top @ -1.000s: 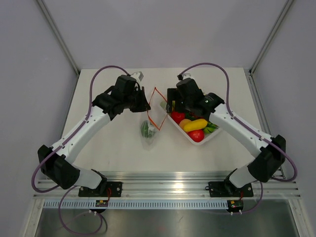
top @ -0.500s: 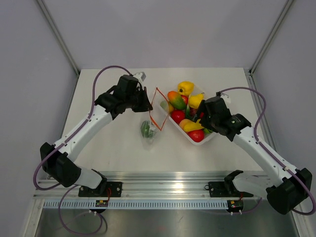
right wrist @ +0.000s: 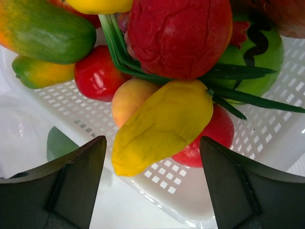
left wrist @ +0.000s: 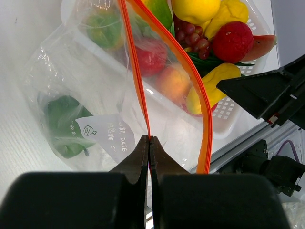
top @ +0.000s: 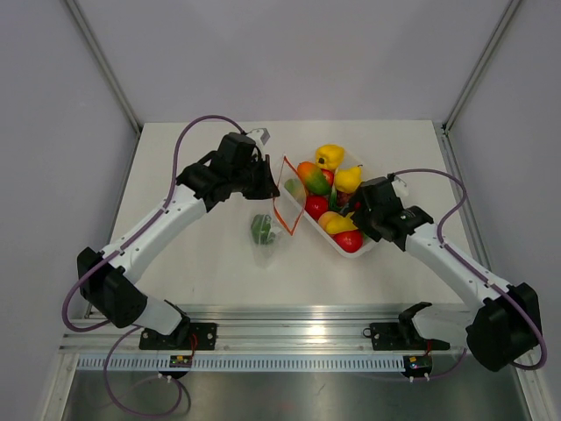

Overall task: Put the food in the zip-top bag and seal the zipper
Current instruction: Pick up the fake fruit from the bin.

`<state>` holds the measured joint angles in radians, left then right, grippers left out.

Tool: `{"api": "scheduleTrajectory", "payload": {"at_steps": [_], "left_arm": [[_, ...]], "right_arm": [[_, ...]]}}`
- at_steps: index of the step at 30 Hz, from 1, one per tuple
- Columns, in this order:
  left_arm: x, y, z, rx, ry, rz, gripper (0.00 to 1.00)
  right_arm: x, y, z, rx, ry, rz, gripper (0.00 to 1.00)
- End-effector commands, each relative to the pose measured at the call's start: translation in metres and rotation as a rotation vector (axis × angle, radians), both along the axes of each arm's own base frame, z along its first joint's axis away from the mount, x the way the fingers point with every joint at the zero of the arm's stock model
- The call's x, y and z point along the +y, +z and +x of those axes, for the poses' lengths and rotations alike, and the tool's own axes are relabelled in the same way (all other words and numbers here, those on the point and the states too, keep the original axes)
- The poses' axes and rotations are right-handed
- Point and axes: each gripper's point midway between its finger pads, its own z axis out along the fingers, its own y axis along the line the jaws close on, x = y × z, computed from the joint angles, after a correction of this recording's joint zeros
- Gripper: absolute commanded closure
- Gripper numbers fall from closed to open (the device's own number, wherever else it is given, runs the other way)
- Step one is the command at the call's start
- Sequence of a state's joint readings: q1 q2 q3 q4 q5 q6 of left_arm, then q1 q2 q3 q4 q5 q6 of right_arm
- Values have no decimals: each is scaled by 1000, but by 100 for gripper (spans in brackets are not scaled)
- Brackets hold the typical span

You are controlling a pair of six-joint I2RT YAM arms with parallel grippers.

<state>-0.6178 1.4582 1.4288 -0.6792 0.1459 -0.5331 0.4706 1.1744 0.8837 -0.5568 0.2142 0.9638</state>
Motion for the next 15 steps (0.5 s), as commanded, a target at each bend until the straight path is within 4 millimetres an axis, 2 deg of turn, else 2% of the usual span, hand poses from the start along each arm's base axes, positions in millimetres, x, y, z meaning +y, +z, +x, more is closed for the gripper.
{"api": "scheduleTrajectory", "payload": {"at_steps": [1,9,12,15], "left_arm": [[-8,21,4,-49,-8,-55,100],[-7,17,0,-45,-10,-52,100],[-5,17,-1,-45,-9,-46,100],[-5,20,-2,-53,-13,-53,100]], "right_arm": [[8,1,20,-41,-25,55,13],[11,-17,31,-28,-6,47,21],[11,-20,31,-29,-7,57,30],[12,-18,31,-39,-5,63,50]]}}
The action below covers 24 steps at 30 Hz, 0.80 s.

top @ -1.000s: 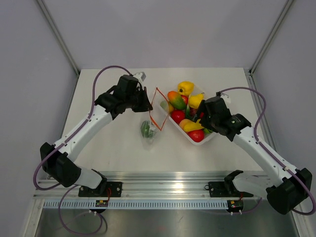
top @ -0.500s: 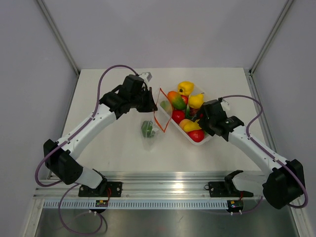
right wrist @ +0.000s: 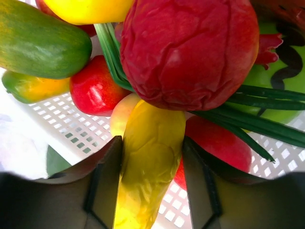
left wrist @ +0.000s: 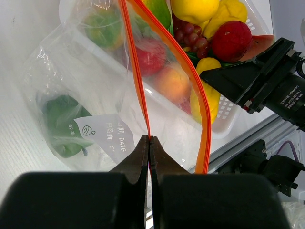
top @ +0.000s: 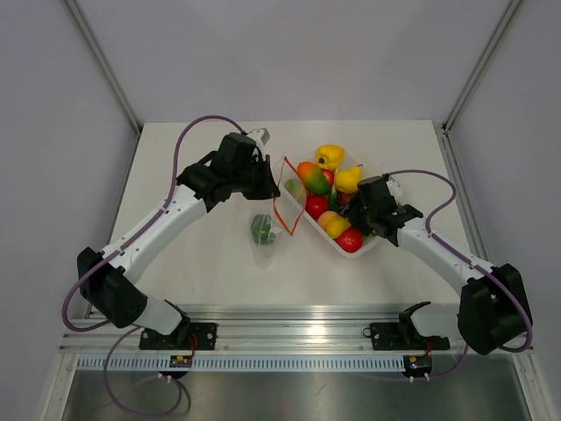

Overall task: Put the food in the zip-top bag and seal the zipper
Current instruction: Pick up the fake fruit from the bin, then place the fake fruit in the zipper food storage bag.

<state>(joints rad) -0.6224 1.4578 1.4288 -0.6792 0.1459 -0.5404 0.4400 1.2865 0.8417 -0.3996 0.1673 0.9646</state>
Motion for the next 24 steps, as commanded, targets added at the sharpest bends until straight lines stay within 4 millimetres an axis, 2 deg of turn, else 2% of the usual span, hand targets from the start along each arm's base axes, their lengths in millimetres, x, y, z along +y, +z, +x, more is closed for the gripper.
{"api": "scheduleTrajectory", "payload": {"at_steps": [1,6,9,18,23,24], "left_arm": [[-4,20,-1,-56,-17,-53,100],[-7,16,-3,-42,-33,-54,100],[-9,15,-4,-36,-47,-61,100],[-17,12,-6,-22,-85,-63,100],[-16,9,-5,-16,-78,-55,100],[-16,9,-6,-16,-76,-55,100]], "right_arm": [[2,14,9,-60,-5,29,60],[0,32,5,-100,12,32,79],[4,48,2,-134,49,48,84],[21,121,2,-314,219,80,83],[31,175,3,-424,285,50,83],[39,193,3,-462,294,43,83]]}}
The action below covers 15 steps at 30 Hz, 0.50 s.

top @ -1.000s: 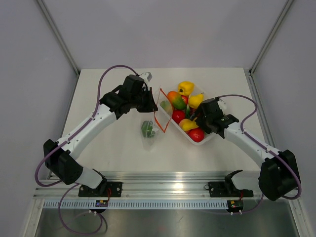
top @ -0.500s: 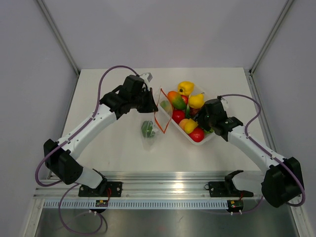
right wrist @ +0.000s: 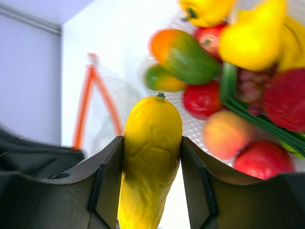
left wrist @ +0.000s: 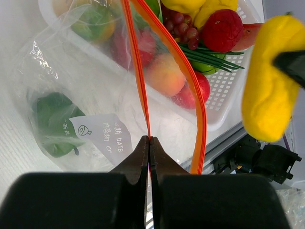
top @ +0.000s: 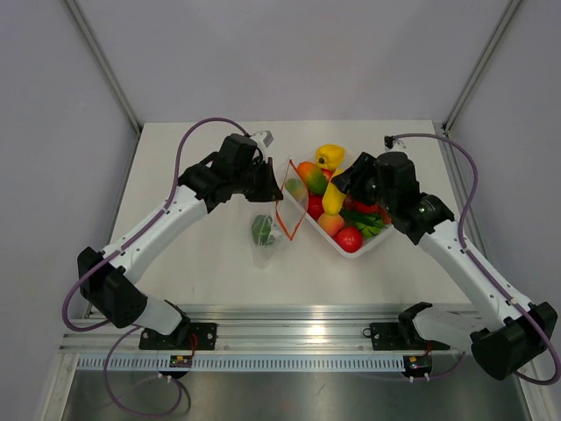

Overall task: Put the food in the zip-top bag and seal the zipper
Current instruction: Place the fake fruit in the zipper food storage bag.

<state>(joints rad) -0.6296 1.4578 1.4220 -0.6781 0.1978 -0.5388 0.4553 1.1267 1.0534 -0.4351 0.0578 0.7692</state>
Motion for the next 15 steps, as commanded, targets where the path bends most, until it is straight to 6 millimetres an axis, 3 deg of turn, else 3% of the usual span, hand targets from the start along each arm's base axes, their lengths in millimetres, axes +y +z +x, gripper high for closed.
{"api": "scheduleTrajectory", "payload": {"at_steps": [1,3,4,6,15], "left_arm": [[-8,9,4,-38,-25,-32,100],[-8,9,4,-37,-24,-32,100],[-9,9,4,-35,-25,-32,100],[-9,9,4,-34,-28,-34,100],[-7,13,1,-41,-26,-35,100]], "right_arm": [[20,59,-3,-150,83,-45,83],[37,81,-6,-200,105,-74,82],[43,72,-3,-180,116,-119,82],[55,80,-1,-195,120,-143,82],[95,35,12,-124,181,-257,82]]}}
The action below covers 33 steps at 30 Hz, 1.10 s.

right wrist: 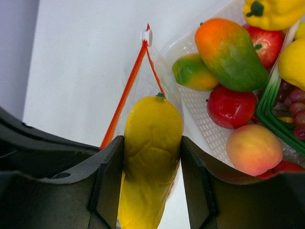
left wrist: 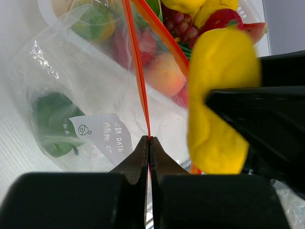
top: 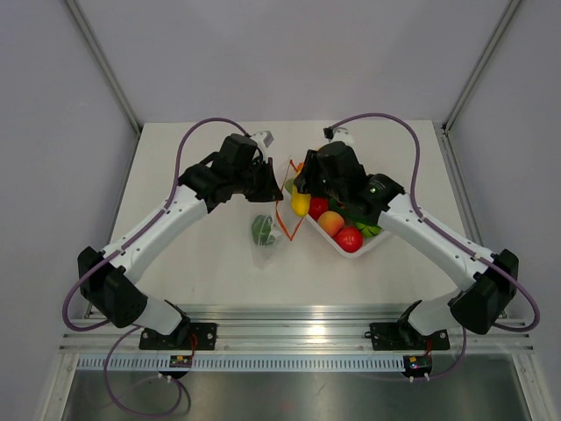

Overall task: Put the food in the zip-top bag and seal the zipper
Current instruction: Place the fake fruit in the zipper food storage bag, then pick up the fake fruit from the bin.

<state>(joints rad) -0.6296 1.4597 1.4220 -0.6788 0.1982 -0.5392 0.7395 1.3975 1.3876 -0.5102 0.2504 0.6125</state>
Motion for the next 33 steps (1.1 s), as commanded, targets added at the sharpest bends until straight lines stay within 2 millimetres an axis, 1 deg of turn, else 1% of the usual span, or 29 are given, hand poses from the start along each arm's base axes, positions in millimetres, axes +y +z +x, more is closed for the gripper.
{"api": "scheduleTrajectory", "payload": {"at_steps": [1,3,5,6,7,9,11,15,17,18,20,21,22,23,24,25,26,28,29,31,32,33], "left_arm": [[-6,15,1,-46,-26,-38,100],[-7,16,1,-47,-28,-43,100],[-8,19,0,-50,-30,-54,100],[-8,18,0,-49,-30,-53,100],[-8,19,0,-48,-30,-55,100],[-8,20,0,-50,-29,-58,100],[-9,20,1,-52,-30,-60,100],[-10,19,1,-49,-31,-63,100],[-10,20,2,-52,-30,-65,100],[-10,20,2,-50,-29,-64,100],[-10,18,2,-48,-26,-61,100],[-9,19,2,-50,-25,-61,100],[-9,18,2,-50,-25,-59,100],[-9,18,2,-50,-24,-57,100],[-9,18,3,-51,-24,-58,100],[-10,18,3,-50,-25,-59,100],[-10,17,3,-50,-25,-59,100],[-10,16,3,-47,-26,-58,100],[-10,16,3,-49,-26,-56,100],[-10,17,3,-49,-25,-58,100],[-10,16,3,-49,-26,-56,100],[-10,16,3,-48,-25,-57,100]], "right_arm": [[5,-5,5,-15,-9,-61,82],[7,-16,4,5,-4,-77,81],[10,-24,3,20,4,-87,79],[11,-26,2,25,6,-88,77],[12,-28,1,30,13,-92,71],[14,-27,-1,31,29,-93,42],[11,-25,-3,31,33,-106,21],[1,-11,-5,1,14,-116,19],[-9,-2,-8,-23,-3,-126,19],[-20,-2,-6,-36,-50,-153,21],[-43,7,-4,-73,-125,-184,23],[-54,3,-4,-66,-146,-208,24],[-64,4,-4,-65,-166,-217,25],[-86,1,5,-50,-223,-226,25],[-96,-9,5,-22,-233,-233,25],[-106,-10,7,-18,-247,-236,25],[-126,-15,14,-3,-292,-244,25],[-145,-33,16,31,-319,-297,23],[-158,-42,19,54,-343,-316,21],[-165,-58,22,101,-337,-347,18],[-166,-64,24,120,-329,-352,14],[-170,-74,28,144,-332,-370,13]]}}
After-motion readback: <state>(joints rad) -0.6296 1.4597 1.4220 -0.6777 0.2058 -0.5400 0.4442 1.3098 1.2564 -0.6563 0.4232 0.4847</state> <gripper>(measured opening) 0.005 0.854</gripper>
